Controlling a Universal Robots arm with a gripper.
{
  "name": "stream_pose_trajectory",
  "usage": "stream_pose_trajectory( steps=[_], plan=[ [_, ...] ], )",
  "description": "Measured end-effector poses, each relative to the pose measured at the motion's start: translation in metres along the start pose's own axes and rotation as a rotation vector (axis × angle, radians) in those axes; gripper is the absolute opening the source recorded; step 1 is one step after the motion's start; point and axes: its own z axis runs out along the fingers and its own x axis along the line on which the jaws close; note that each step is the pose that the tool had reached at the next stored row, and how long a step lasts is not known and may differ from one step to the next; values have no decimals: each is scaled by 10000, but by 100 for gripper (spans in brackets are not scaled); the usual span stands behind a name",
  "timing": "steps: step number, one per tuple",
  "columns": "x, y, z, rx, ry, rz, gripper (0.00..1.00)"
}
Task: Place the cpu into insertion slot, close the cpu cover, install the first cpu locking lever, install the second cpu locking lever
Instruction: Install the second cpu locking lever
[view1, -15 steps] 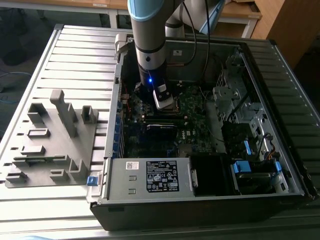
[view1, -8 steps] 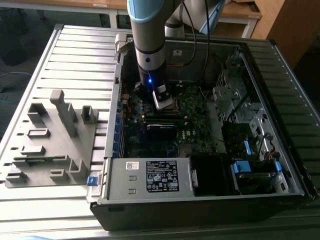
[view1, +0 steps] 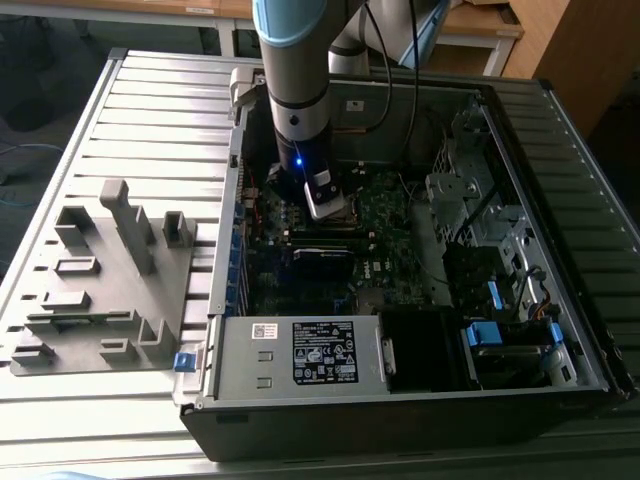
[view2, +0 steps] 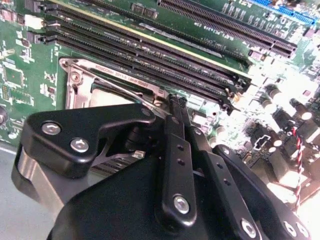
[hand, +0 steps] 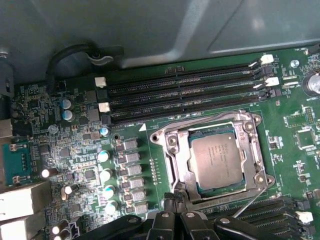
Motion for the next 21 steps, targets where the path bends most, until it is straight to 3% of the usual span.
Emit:
stream_pose_trajectory(
  steps=[5, 17, 21],
  plan=[
    [-15, 16, -123, 9, -4, -2, 11],
    [-65, 66, -541, 43, -7, -6, 11],
    [-99, 73, -540, 44, -6, 0, 11]
  ],
)
